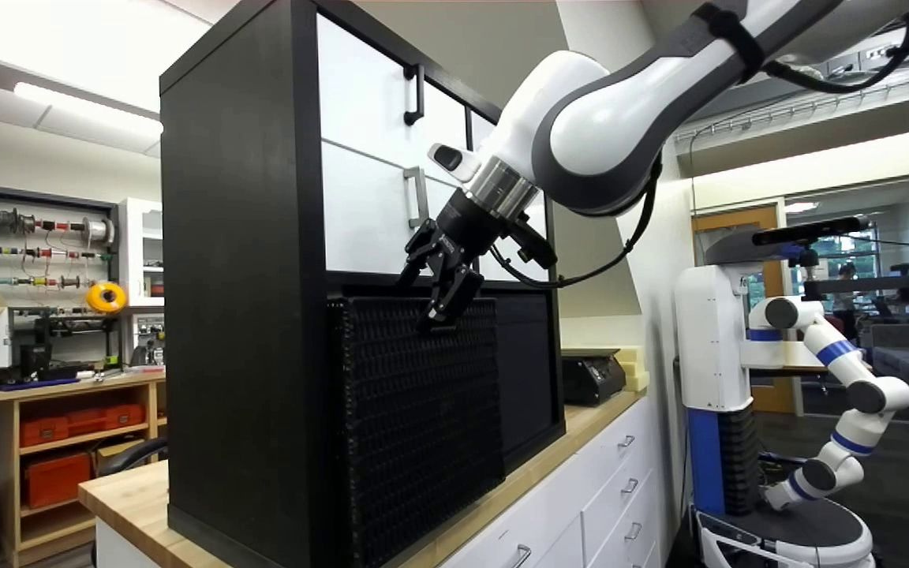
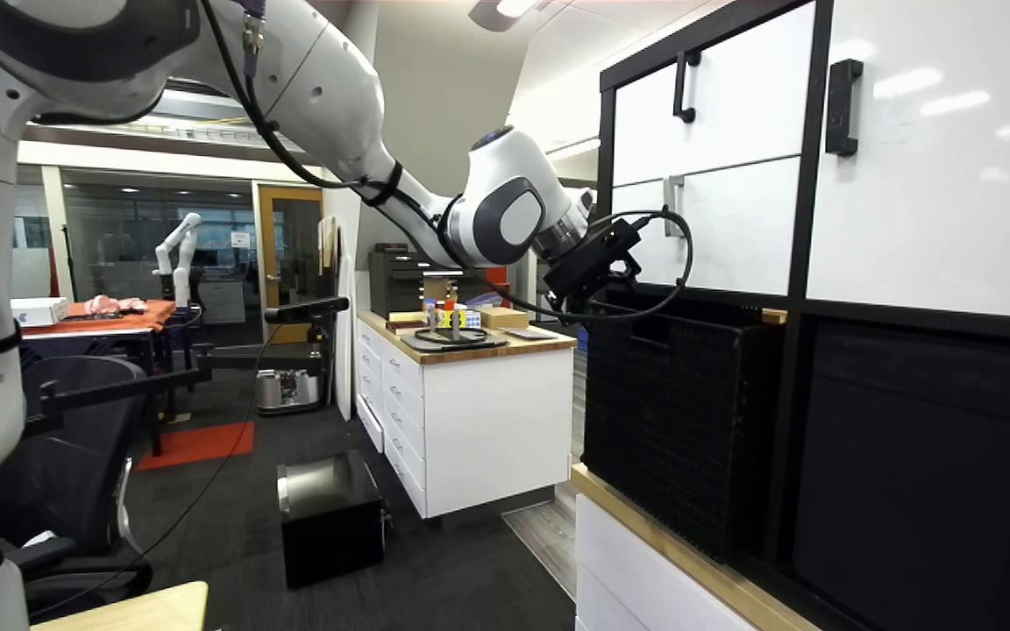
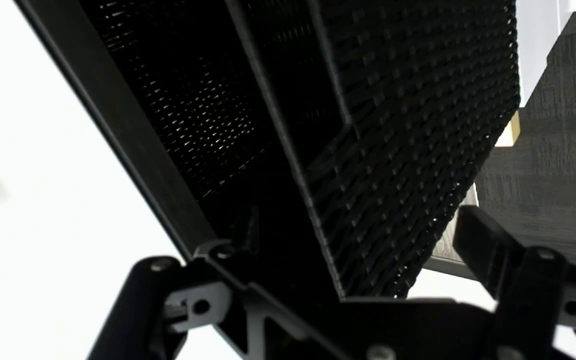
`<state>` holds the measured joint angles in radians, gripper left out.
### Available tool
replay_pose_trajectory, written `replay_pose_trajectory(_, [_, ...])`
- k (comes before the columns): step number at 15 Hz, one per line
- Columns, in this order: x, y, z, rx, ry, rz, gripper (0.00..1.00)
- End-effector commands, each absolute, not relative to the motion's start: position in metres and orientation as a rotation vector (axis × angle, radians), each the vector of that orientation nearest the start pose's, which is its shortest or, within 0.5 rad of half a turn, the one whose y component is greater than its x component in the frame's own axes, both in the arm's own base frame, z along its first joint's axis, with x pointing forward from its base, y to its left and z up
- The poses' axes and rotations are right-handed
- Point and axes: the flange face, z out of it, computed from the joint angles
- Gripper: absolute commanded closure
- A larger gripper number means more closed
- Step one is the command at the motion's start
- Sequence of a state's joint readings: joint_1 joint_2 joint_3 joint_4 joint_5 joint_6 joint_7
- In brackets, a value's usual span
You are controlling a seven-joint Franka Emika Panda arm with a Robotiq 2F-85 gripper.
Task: Pull out the black storage bin from underneath the cabinet
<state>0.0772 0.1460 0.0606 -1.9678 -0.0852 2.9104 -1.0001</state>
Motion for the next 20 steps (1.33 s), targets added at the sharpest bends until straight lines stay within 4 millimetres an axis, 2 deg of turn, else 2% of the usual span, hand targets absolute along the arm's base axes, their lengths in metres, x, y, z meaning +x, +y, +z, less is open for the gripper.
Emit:
replay_pose_trajectory(1, [0.647, 0.091, 0.497, -2.661, -1.903, -1.266, 0.26])
replay_pose_trajectory(6, [0.65, 0.091, 0.505, -2.64, -1.932, -1.279, 0.61])
replay_pose_trajectory(10, [0.644, 0.093, 0.512, -2.628, -1.961, -1.278, 0.87])
replay_pose_trajectory(12, [0.637, 0.1, 0.513, -2.598, -1.976, -1.257, 0.99])
replay_pose_trajectory(14, [0.626, 0.107, 0.517, -2.557, -2.004, -1.235, 1.0])
replay_pose_trajectory(20, [0.589, 0.103, 0.531, -2.491, -2.11, -1.147, 0.98])
